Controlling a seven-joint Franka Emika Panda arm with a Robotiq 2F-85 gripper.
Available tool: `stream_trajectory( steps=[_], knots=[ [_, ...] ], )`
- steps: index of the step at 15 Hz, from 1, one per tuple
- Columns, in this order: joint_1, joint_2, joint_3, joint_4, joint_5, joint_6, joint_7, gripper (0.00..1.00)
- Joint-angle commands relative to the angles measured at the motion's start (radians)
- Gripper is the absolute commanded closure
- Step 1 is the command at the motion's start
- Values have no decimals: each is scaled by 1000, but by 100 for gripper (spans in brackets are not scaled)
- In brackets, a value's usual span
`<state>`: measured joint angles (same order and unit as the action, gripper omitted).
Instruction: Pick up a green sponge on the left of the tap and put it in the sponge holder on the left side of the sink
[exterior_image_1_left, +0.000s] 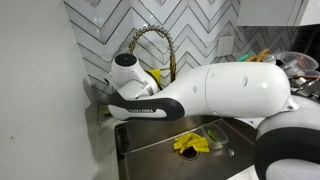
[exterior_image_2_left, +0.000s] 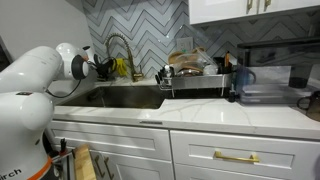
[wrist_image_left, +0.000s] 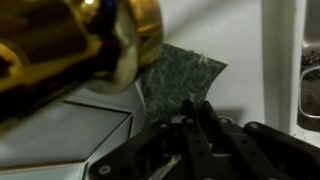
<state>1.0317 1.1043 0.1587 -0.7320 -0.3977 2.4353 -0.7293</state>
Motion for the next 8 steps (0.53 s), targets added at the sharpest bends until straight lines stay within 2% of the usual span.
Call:
stream_trajectory(
  steps=[1, 8],
  knots=[
    [-12, 20, 26, 24, 17, 19, -34, 100],
    [-6, -60, 29, -32, -1, 21, -1, 98]
  ],
)
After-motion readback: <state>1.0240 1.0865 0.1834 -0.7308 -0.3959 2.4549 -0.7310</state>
